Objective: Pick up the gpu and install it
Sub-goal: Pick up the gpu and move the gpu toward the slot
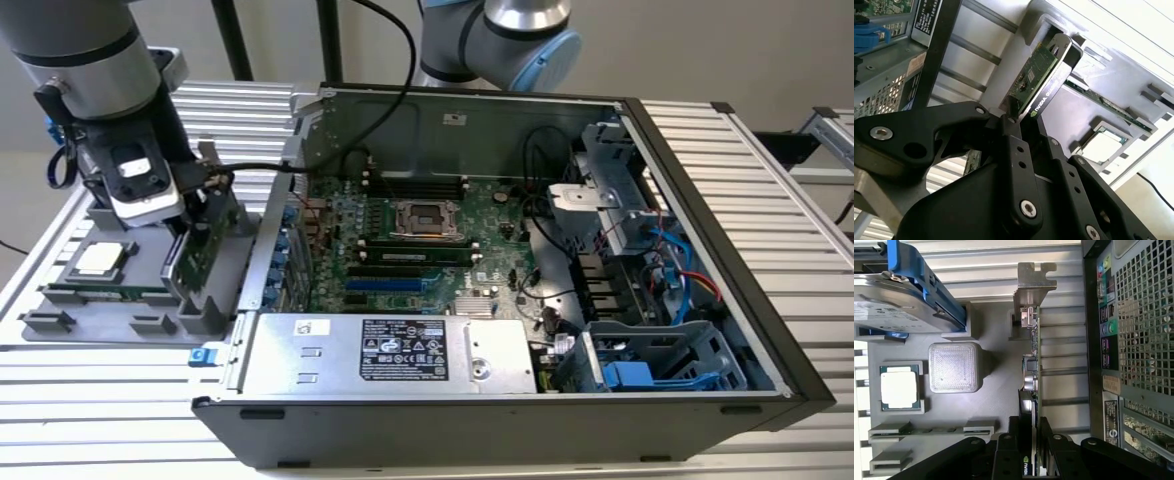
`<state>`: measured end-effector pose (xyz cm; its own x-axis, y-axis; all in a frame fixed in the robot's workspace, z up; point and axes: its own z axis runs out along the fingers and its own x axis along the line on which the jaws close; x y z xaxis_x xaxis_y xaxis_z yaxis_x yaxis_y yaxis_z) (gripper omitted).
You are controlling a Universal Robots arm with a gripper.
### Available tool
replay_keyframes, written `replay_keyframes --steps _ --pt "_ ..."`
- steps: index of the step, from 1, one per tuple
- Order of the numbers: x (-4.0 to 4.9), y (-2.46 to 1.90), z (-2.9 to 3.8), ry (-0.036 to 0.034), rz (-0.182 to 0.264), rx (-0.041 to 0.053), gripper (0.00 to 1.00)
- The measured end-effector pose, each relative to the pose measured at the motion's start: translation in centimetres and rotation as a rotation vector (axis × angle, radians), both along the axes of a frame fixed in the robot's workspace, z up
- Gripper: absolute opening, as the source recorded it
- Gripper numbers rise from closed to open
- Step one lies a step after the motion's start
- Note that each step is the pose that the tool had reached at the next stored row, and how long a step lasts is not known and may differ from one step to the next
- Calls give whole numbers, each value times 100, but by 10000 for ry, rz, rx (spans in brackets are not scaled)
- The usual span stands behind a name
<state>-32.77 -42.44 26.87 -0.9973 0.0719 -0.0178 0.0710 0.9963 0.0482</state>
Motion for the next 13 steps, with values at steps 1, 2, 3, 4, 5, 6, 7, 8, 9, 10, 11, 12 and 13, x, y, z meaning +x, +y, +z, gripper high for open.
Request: replay_keyframes --steps 1,2,3,4,5,6,7,8,9,10,11,12,13 --pt "0 0 8 -1 0 1 0" --pt "0 0 16 -1 0 0 0" --pt "0 0 23 -1 0 1 0" --pt "0 0 31 -1 0 1 0" --pt "0 0 41 -1 0 0 0" --pt "0 0 50 0 0 0 0" --pt "0 0 59 -1 0 0 0" --pt "0 0 69 -2 0 0 0" --pt "0 0 79 -1 0 0 0" --pt "0 0 88 -1 0 1 0" --pt "0 0 97 0 0 1 0" --pt "0 0 107 0 0 1 0" --pt "0 0 116 -1 0 1 0"
